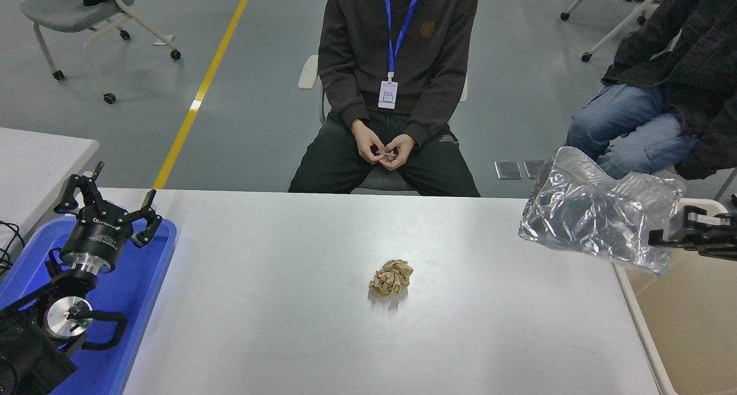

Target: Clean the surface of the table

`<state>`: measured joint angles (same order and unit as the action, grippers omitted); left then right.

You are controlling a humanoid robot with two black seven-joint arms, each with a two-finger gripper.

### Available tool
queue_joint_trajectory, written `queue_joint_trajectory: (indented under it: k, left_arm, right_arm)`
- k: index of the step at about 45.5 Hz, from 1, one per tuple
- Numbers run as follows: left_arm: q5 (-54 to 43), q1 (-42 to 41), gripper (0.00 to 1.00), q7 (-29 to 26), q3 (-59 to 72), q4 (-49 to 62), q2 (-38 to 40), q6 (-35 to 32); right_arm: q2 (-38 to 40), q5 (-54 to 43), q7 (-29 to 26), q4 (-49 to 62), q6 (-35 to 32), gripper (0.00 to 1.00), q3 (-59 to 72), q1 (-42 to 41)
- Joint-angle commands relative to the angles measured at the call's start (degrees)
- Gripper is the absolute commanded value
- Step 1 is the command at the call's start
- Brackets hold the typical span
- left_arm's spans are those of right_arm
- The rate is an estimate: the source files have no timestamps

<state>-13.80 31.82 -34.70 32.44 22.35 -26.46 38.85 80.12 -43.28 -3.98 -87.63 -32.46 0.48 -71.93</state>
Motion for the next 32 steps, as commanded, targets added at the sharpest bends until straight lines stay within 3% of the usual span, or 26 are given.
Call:
queue_joint_trajectory:
  k: [1, 32]
  left_arm:
    - [0.0, 0.0, 1.0, 0.07, -0.01, -0.03, 0.0, 0.0]
    - [0.0, 0.0, 1.0, 0.07, -0.01, 0.06, 0.0, 0.0]
  right_arm:
    - [0.65, 4.95, -0.06, 3.78, 3.01, 0.0, 0.58, 0.21]
    - [-1.02, 19.63, -0.06, 10.82, 16.99, 0.0, 1.55, 12.86]
